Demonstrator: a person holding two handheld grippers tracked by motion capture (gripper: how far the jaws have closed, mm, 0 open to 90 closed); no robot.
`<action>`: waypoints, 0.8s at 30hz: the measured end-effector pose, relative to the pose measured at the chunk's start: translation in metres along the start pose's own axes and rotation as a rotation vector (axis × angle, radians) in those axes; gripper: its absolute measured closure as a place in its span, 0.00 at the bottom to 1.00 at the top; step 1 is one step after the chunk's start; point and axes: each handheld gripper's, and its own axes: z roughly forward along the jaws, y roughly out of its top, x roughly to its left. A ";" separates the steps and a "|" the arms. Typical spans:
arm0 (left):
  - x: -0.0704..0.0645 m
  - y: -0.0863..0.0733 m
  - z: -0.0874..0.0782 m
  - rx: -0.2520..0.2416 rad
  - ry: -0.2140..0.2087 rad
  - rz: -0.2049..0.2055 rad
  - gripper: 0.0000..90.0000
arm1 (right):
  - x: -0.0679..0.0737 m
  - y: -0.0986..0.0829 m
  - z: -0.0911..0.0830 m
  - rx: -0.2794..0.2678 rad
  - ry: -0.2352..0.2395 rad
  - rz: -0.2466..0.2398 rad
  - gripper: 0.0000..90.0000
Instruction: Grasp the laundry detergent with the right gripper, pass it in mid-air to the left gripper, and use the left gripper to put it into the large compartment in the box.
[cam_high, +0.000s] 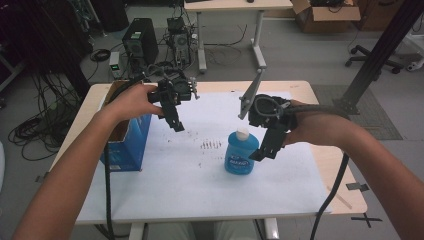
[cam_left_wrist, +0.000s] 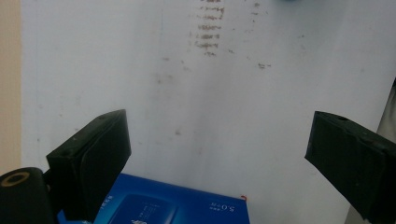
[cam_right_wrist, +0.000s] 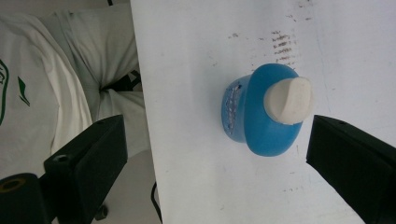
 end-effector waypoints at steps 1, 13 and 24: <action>0.000 0.000 0.000 0.001 0.000 0.001 0.08 | -0.002 -0.002 -0.001 -0.004 -0.004 0.006 0.05; -0.001 -0.001 -0.003 -0.012 0.007 0.000 0.08 | -0.012 -0.016 -0.001 -0.042 -0.025 0.025 0.06; -0.002 -0.001 -0.002 -0.012 0.011 0.000 0.08 | -0.022 -0.042 0.012 -0.103 -0.046 0.051 0.06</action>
